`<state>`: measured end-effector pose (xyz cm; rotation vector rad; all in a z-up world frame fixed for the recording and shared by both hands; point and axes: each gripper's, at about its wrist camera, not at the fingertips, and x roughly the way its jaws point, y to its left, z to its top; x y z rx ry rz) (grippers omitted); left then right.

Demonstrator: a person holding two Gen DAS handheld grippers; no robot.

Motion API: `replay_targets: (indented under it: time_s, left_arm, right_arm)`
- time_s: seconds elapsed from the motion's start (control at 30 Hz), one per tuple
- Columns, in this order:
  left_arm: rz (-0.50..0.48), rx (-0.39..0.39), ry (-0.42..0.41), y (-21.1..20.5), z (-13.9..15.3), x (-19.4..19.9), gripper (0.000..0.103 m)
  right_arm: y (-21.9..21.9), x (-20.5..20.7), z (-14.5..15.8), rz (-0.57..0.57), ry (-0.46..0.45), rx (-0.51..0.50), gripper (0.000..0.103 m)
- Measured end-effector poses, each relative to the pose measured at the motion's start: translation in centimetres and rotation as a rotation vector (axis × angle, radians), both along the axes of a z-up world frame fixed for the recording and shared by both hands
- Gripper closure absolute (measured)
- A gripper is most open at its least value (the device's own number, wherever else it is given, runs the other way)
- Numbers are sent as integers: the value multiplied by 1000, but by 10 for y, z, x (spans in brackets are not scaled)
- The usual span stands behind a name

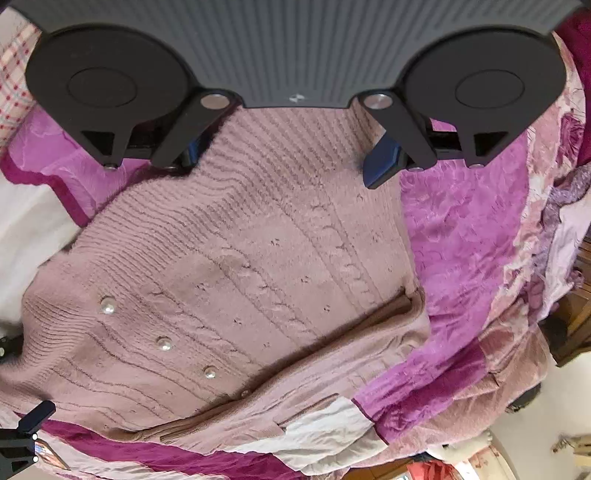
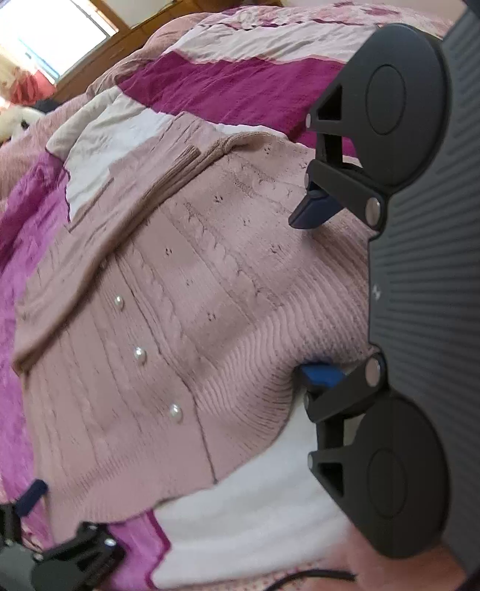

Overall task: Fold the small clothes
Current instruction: 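Grasp one sleeve cuff with the left gripper while the right gripper grasps the other cuff, then carry both held sleeves across the cardigan body toward each other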

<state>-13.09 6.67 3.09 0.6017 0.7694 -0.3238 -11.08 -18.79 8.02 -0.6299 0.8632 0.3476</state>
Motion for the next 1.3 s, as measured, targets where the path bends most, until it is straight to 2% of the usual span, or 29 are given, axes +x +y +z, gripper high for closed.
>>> replay_targets:
  time_s: [0.1,0.17,0.2,0.23,0.27,0.3,0.4,0.57,0.9,1.07,1.3]
  left_arm:
    - [18,-7,-15,-3,-2,2,15]
    - [31,-21,-28,-3,-3,3,17]
    - [32,-32,-32,-4,-2,3,24]
    - [26,-42,-34,-4,-1,2,31]
    - [12,-52,-28,-5,0,1,50]
    - [1,-59,-22,-7,2,1,65]
    - [6,-68,-36,-10,7,0,87]
    - [59,-152,-48,-5,21,7,92]
    - [145,-254,-194,-11,64,27,94]
    - [184,-294,-235,-14,82,50,94]
    - [196,-308,-319,-26,110,85,94]
  right_arm:
    - [1,-3,-1,17,-6,3,37]
    - [0,-3,1,10,-9,27,51]
    - [-1,-2,3,0,-12,45,55]
    - [-1,-2,5,-9,-14,58,65]
    - [-2,-1,7,-18,-16,68,77]
    - [-2,-1,8,-21,-20,76,82]
    - [-2,0,14,-27,-47,91,86]
    - [-3,5,25,-60,-105,130,88]
    - [-6,28,47,-143,-241,202,90]
    - [-14,51,61,-194,-289,252,90]
    - [-18,85,85,-232,-389,296,90]
